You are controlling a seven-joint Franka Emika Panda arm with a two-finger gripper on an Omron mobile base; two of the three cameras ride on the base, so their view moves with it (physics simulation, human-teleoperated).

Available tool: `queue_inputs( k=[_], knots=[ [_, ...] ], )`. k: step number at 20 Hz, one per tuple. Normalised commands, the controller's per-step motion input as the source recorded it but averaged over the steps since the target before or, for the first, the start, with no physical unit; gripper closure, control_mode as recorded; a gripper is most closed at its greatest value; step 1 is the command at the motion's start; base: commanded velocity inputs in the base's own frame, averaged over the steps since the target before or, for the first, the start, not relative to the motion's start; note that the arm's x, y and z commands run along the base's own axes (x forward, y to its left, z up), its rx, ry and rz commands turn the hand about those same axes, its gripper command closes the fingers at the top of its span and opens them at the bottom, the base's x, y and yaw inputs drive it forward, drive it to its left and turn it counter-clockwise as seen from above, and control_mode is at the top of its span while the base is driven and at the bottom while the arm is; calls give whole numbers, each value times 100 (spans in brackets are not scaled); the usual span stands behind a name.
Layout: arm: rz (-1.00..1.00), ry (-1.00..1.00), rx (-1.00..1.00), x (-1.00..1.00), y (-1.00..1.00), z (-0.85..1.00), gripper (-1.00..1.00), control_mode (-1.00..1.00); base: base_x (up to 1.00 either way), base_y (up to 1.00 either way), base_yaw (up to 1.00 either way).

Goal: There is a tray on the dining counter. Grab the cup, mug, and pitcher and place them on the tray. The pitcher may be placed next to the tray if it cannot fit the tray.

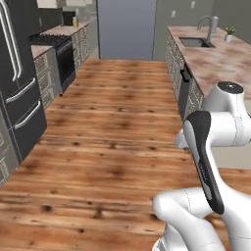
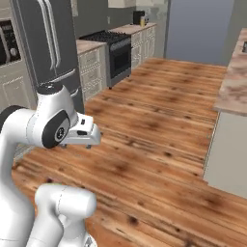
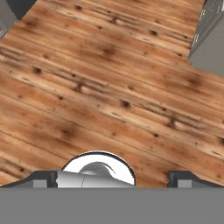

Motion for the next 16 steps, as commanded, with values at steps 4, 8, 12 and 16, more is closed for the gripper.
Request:
queue_inputs(
  k=[4,8,12,16],
  knots=[
    [0,0,0,0,0,0,-100,100,100,100,-47],
    [0,0,0,0,0,0,-100,100,100,100,-45],
    [0,0,0,0,0,0,-100,100,100,87,-37],
    [0,0,0,0,0,0,-100,100,100,48,-26]
  ],
)
